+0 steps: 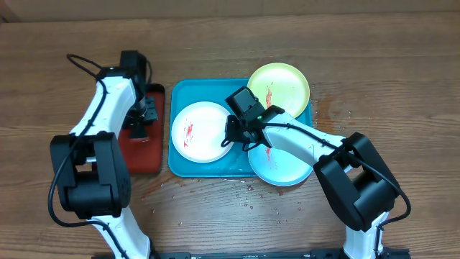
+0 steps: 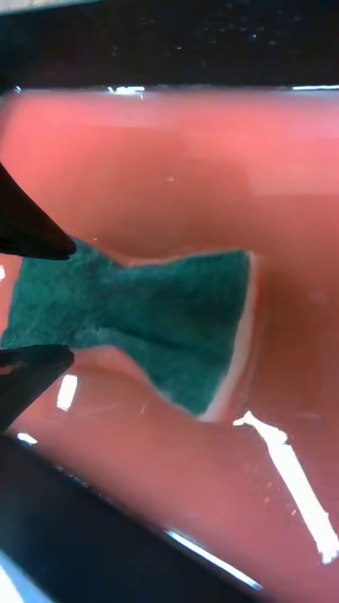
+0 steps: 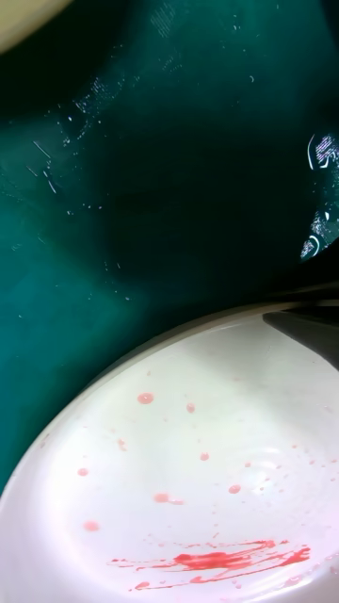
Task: Clean dirty plates on tray and stack at the side
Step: 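Grasp the green sponge in the red liquid with the left gripper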
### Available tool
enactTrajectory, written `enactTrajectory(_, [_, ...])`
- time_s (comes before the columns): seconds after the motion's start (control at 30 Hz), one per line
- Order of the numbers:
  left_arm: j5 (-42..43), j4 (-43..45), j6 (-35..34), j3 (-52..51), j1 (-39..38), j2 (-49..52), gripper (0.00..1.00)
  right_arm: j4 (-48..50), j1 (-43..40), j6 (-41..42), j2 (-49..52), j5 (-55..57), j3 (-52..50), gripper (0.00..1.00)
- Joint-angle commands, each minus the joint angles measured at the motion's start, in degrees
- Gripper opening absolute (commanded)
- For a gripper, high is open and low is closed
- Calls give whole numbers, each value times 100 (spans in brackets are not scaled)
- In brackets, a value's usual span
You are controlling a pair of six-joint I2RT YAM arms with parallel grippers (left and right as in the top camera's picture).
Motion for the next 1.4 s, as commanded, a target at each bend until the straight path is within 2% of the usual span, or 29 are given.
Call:
enactTrajectory(0.0, [820, 116, 629, 44, 356, 70, 32, 50, 33, 0, 87, 118, 96, 4])
enactTrajectory(0.27, [949, 341, 1187, 42, 452, 225, 34, 61, 33, 0, 87, 118, 96, 4])
enactTrajectory(0.8, [951, 647, 1182, -33, 442, 328, 31, 98, 33, 0, 87, 118, 96, 4])
enactTrajectory(1.13, [951, 1067, 1180, -595, 341, 328, 30, 98, 33, 0, 87, 120, 96, 4])
enactTrajectory(1.23, [949, 1174, 1180, -754, 302, 328, 22, 98, 33, 0, 87, 120, 96, 4])
enactTrajectory(1.3, [951, 1174, 1180, -763, 297, 328, 8, 103, 33, 0, 87, 120, 96, 4])
enactTrajectory(1.37, [949, 1134, 1178, -732, 297, 326, 4, 107, 33, 0, 87, 120, 96, 4])
